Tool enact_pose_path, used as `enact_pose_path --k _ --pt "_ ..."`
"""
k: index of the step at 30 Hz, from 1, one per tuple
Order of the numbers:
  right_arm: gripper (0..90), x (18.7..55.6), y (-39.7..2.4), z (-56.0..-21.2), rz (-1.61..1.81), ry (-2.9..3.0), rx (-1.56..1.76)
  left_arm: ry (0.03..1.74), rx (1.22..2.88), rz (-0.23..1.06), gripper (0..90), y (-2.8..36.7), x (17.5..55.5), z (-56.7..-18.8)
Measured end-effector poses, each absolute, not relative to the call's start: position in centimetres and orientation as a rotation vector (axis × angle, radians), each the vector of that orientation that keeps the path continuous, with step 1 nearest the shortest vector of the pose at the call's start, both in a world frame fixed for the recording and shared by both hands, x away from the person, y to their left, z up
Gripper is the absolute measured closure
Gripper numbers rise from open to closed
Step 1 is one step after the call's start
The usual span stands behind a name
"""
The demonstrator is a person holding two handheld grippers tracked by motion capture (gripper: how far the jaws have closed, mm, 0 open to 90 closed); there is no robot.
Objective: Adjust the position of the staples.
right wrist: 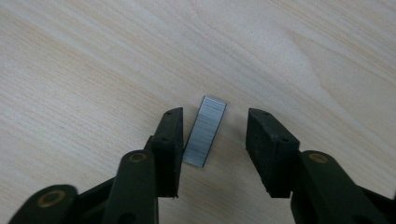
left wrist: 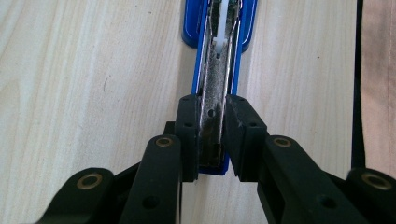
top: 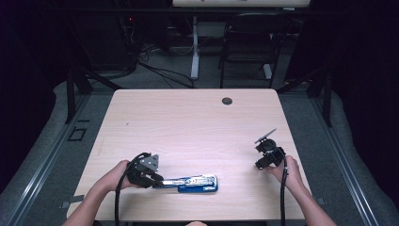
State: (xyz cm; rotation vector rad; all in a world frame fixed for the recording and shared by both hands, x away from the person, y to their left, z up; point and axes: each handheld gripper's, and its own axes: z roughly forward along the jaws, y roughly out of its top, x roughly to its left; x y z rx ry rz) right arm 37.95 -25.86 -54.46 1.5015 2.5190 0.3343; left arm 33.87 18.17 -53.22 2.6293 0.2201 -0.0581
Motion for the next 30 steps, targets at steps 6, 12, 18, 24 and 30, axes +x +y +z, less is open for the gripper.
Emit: enact_pose_path --k 6,12,18,24,30 --pt "64.3 37.88 -26.36 -54.18 0.340 2.512 1.526 0.206 2.633 -0.079 76.3 18.21 33.97 -53.04" --pt "65.1 38.14 -26.72 -53.91 0.454 2.481 1.559 0.201 2.631 -0.076 76.2 18.21 33.94 -53.02" --pt "69.2 38.44 -26.64 -53.96 0.516 2.468 1.602 0.205 2.615 -0.044 76.5 18.14 33.76 -53.02" --pt "72.0 38.62 -26.57 -54.22 0.520 2.442 1.635 0.204 2.624 -0.041 76.5 18.13 33.77 -52.97" --pt "73.0 38.81 -26.37 -54.44 0.494 2.454 1.627 0.205 2.618 -0.047 76.5 18.14 33.78 -53.02"
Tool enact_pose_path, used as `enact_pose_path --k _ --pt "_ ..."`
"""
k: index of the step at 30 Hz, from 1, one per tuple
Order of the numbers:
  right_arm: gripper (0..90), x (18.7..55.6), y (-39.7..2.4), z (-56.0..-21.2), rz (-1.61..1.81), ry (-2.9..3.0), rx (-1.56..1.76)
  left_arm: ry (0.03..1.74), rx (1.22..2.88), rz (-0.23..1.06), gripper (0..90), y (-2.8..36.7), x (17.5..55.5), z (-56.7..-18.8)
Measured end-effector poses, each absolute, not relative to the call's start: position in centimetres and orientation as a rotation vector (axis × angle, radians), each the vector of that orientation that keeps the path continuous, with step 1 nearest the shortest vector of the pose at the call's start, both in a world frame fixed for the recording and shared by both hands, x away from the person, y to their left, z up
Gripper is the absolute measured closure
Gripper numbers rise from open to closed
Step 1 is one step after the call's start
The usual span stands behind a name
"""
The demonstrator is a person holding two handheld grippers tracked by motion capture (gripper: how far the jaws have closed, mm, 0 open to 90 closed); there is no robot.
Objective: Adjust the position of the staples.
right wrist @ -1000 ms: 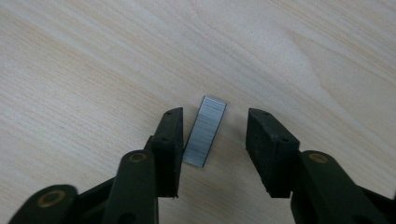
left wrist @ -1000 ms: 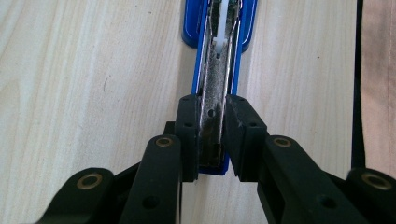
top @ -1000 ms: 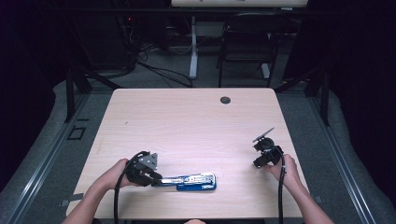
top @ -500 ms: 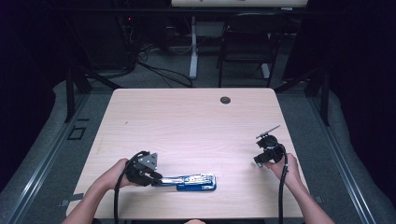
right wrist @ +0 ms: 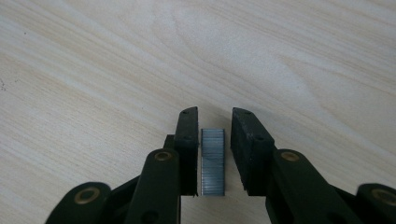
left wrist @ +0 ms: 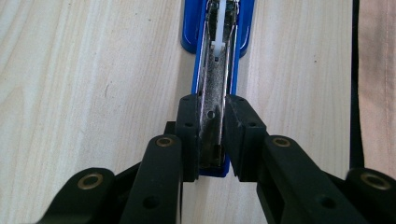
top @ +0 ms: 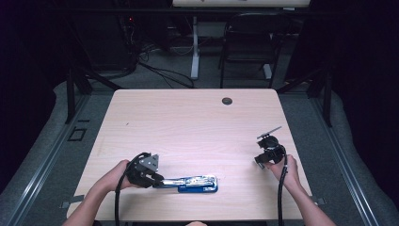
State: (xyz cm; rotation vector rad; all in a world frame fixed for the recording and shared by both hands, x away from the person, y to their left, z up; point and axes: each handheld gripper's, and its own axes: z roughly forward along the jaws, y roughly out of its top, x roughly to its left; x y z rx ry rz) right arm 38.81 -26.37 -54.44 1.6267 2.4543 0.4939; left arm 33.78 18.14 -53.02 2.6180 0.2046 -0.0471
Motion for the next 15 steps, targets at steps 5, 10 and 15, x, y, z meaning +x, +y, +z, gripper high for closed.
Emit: enact_pose_path --k 5,10,15 --pt "75.3 38.85 -26.16 -54.70 0.478 2.454 1.616 0.205 2.619 -0.047 76.5 18.13 33.78 -53.03" --pt "77.7 38.87 -26.19 -54.83 0.464 2.464 1.608 0.193 2.622 -0.067 76.5 18.16 33.85 -52.92" --pt "78.1 38.83 -26.11 -54.77 0.455 2.472 1.592 0.193 2.622 -0.067 76.6 18.16 33.84 -52.92"
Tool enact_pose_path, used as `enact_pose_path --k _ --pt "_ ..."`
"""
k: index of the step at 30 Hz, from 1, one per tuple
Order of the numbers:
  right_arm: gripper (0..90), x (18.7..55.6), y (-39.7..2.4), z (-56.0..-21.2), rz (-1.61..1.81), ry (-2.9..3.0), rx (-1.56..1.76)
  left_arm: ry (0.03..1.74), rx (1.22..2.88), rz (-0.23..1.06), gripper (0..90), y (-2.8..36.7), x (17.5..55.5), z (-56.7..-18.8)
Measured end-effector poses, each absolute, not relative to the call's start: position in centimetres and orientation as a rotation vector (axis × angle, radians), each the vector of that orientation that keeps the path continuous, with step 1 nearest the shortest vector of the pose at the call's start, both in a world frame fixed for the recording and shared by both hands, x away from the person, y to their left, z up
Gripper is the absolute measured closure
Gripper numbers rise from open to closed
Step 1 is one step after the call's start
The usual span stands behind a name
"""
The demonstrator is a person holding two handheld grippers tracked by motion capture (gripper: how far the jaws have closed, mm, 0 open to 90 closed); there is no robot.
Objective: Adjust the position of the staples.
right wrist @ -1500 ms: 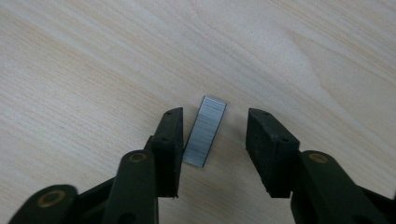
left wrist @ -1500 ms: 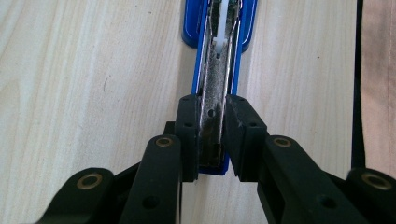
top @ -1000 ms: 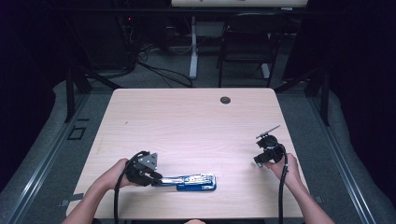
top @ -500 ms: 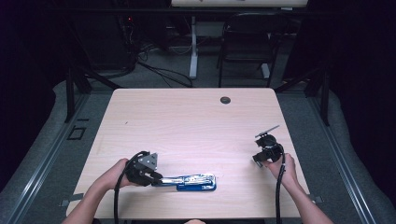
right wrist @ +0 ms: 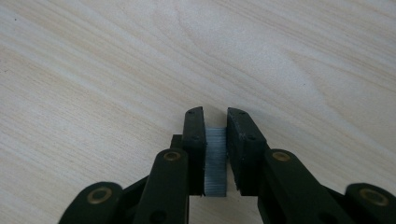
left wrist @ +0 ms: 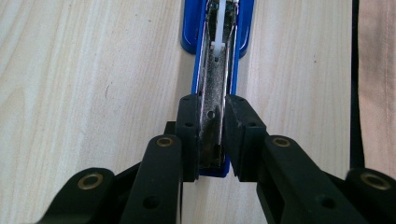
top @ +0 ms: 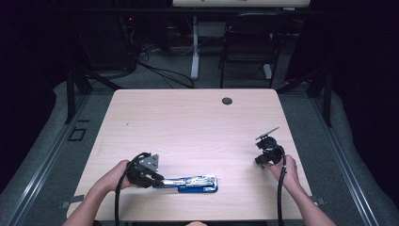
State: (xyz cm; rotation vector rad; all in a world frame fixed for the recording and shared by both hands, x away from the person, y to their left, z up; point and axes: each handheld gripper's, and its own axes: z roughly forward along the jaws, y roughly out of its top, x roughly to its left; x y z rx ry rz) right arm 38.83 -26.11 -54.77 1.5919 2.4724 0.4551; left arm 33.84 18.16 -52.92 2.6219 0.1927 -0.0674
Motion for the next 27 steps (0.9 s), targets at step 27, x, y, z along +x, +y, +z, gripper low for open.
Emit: enact_pose_path --k 27 --pt "78.2 38.2 -24.8 -53.6 0.537 2.524 1.473 0.195 2.618 -0.058 76.5 18.2 33.9 -53.1"
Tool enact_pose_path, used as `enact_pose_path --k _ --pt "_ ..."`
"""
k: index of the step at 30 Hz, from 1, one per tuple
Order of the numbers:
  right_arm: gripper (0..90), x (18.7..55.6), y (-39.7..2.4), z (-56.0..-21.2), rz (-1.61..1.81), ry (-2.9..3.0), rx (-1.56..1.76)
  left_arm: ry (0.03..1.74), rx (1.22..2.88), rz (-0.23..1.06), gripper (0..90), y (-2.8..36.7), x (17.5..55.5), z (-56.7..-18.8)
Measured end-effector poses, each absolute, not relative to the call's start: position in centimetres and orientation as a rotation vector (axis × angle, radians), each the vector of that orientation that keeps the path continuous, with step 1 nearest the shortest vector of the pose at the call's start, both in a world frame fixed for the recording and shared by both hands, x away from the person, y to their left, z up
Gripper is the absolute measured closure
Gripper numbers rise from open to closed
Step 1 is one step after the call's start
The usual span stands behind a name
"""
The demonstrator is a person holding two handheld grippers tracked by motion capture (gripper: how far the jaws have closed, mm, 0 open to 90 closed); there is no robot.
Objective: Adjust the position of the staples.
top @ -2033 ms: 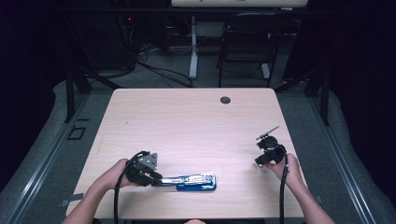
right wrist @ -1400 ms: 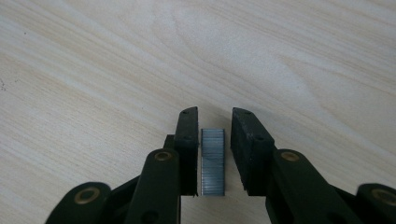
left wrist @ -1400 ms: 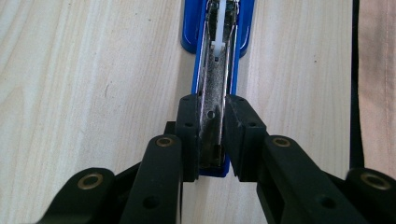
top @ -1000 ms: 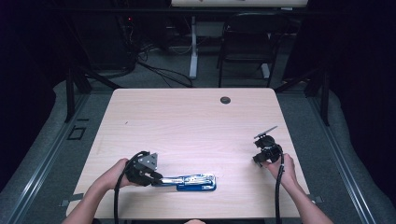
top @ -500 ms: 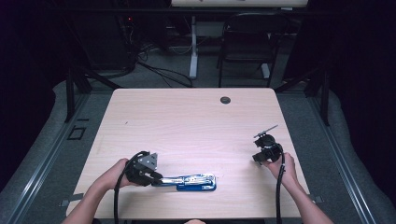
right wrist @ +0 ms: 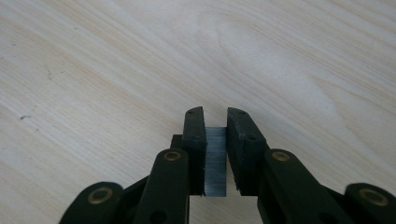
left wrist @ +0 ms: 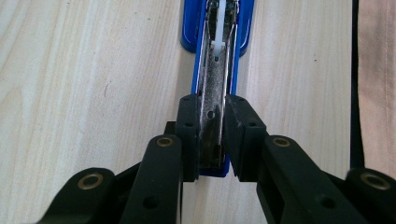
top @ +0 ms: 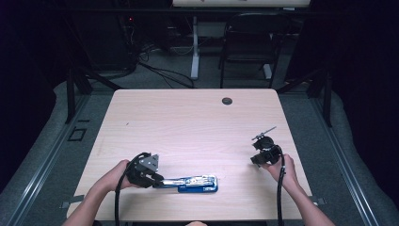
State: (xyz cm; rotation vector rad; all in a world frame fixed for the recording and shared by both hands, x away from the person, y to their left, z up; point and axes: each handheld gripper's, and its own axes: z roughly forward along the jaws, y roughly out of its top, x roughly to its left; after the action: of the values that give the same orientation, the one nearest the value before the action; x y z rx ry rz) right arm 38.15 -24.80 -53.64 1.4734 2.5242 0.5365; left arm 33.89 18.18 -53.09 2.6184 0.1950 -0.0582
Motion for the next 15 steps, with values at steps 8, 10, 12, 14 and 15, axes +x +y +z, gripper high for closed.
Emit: enact_pose_path --k 8,10,12,14,15 --pt "78.2 37.8 -23.7 -53.4 0.561 2.572 1.416 0.191 2.627 -0.080 76.5 18.2 34.0 -53.0" --pt "78.2 37.7 -23.6 -53.3 0.557 2.580 1.405 0.191 2.627 -0.079 76.5 18.2 34.0 -53.0" --pt "78.2 37.7 -23.4 -53.3 0.557 2.588 1.392 0.197 2.619 -0.052 76.6 18.2 33.9 -53.1" --pt "78.2 37.6 -23.2 -53.3 0.571 2.595 1.389 0.195 2.619 -0.052 76.6 18.2 33.9 -53.1" --pt "78.2 37.6 -23.2 -53.2 0.558 2.601 1.378 0.196 2.619 -0.052 76.5 18.2 33.9 -53.1"
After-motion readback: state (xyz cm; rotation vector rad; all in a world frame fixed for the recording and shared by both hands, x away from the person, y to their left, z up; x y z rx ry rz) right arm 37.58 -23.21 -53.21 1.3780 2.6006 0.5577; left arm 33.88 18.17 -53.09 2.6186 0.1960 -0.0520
